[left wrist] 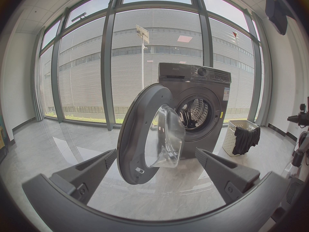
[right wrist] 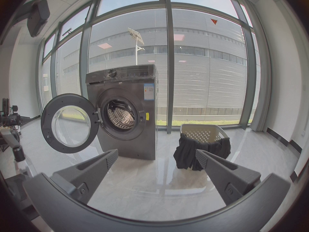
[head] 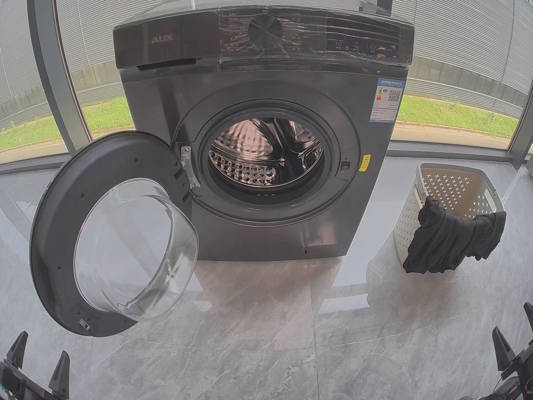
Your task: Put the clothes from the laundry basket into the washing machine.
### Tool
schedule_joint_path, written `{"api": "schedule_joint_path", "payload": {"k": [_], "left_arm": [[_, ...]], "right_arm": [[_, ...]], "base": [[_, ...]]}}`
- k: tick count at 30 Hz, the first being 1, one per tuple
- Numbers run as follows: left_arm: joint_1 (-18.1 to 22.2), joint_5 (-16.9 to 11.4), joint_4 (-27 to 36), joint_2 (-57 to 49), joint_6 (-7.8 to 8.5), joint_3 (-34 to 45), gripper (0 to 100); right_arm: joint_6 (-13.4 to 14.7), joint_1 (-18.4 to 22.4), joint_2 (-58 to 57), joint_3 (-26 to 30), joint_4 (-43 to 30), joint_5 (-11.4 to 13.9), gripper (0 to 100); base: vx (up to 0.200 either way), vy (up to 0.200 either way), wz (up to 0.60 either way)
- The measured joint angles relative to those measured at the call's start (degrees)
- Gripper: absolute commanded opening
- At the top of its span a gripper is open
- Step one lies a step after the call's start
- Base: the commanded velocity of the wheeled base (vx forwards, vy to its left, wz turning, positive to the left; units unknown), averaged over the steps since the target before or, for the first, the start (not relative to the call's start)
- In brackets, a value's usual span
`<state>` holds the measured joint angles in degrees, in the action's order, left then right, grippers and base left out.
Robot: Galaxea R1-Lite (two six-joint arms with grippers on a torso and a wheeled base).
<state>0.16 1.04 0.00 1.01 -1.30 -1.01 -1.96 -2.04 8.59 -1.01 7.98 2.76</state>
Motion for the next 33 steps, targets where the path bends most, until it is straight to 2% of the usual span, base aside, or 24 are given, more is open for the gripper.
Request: {"api": "schedule_joint_path", "payload": {"k": [2, 5, 9, 15, 27, 33], "left_arm": [[0.00, -0.02, 0.00, 0.00, -0.02, 0.00, 100], [0.00, -0.02, 0.00, 0.00, -0.04, 0.00, 100], [0.00, -0.02, 0.00, 0.00, -0.04, 0.00, 100], [0.00, 0.00, 0.00, 0.00, -0.02, 0.00, 100], [-0.02, 0.00, 0.00, 0.00, -0.15, 0.00, 100], [0.00, -0.02, 0.00, 0.00, -0.02, 0.00, 100]], "right_arm": [[0.11, 0.74, -2.69, 0.00, -3.58, -0.29, 100], [0.99, 1.62, -5.10, 0.00, -6.68, -2.13, 100], [2.26, 2.15, -6.67, 0.00, -8.17, -3.29, 100], [2.28, 2.26, -7.63, 0.00, -8.06, -3.38, 100], [2.23, 2.22, -7.97, 0.00, -8.06, -3.35, 100], [2.23, 2.19, -7.97, 0.00, -8.08, -3.38, 100]], "base": [[0.000, 0.000, 0.00], [0.000, 0.000, 0.00], [0.000, 0.000, 0.00], [0.000, 0.000, 0.00], [0.000, -0.200, 0.00], [0.000, 0.000, 0.00]]}}
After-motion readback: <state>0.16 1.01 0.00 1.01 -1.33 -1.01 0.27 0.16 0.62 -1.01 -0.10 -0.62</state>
